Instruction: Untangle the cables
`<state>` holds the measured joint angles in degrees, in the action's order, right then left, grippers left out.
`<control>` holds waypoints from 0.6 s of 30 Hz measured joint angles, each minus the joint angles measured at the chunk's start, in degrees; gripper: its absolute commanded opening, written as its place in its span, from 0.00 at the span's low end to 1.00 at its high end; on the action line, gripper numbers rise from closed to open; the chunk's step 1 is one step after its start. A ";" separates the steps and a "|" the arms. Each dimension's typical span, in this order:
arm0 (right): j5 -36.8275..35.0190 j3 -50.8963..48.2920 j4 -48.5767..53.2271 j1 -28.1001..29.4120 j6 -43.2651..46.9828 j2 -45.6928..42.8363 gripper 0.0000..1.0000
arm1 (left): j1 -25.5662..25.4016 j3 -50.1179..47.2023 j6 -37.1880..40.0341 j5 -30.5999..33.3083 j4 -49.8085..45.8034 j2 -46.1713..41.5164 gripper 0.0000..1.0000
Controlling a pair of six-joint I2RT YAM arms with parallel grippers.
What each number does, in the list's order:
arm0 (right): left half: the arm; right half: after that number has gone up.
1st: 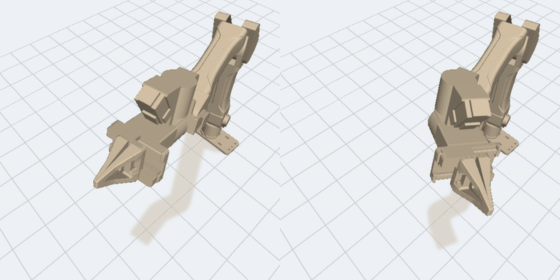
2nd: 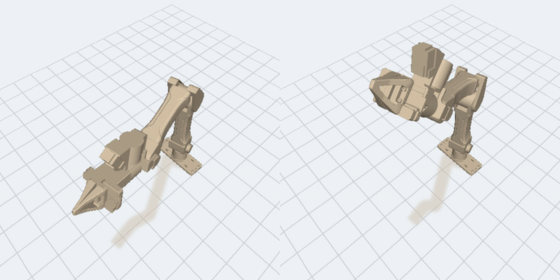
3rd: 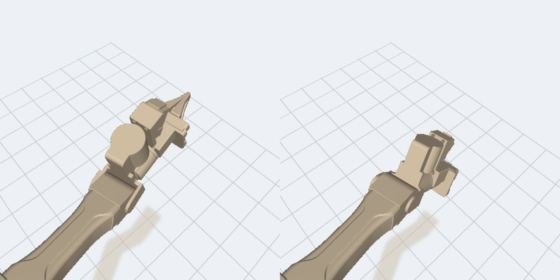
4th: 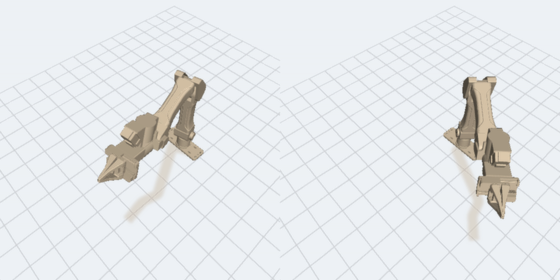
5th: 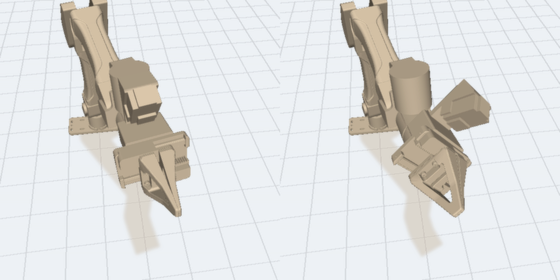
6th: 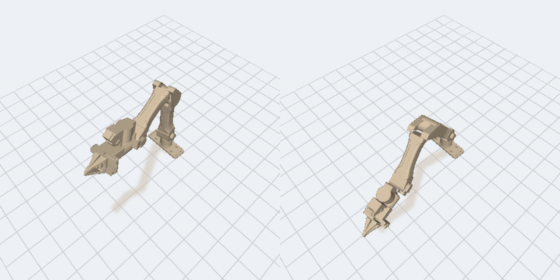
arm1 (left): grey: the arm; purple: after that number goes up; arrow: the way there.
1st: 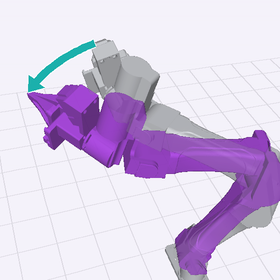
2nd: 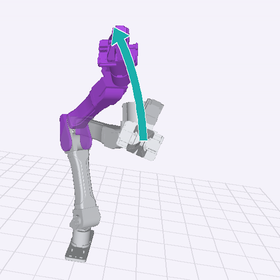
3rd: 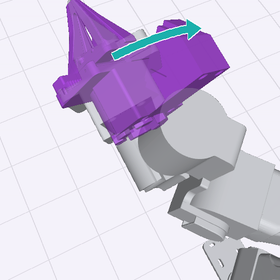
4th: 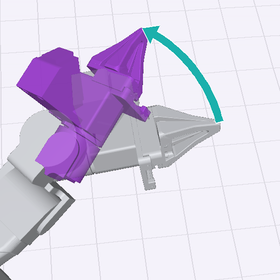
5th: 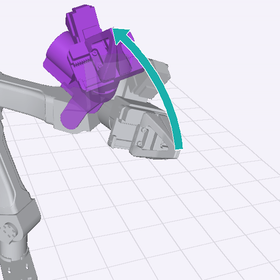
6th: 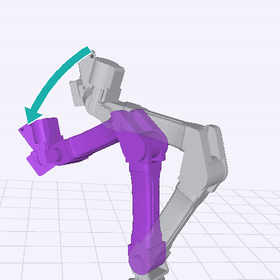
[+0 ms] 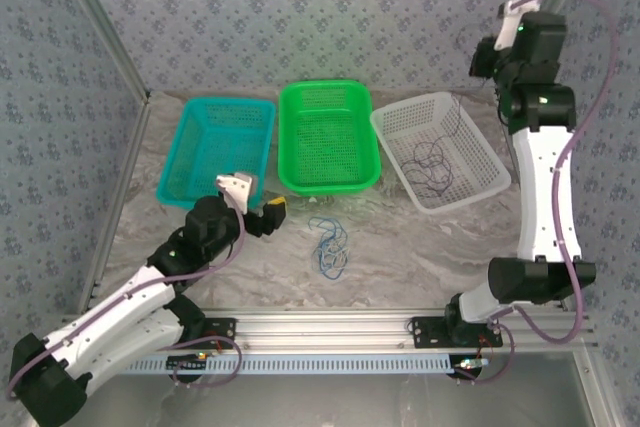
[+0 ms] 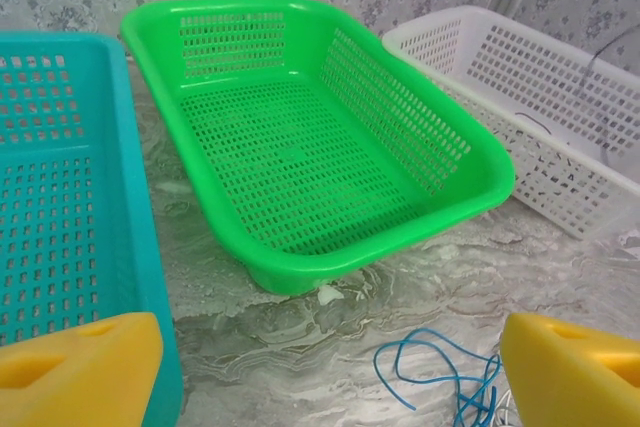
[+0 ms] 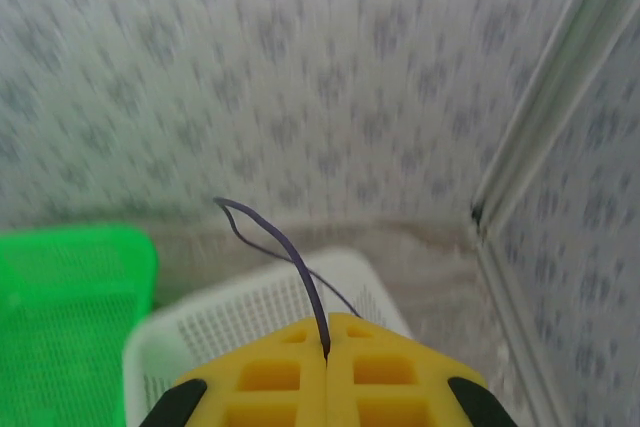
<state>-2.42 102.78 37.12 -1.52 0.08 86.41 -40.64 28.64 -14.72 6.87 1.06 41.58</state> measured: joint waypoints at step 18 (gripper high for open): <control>2.32 -18.51 6.60 5.77 -4.57 -3.06 0.83 | -0.81 -2.05 -3.91 -6.80 -1.11 1.22 0.84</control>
<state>-0.10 84.27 43.72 4.25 -4.49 83.35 -41.45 26.59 -18.63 0.08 -0.05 42.81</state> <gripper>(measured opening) 0.817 0.849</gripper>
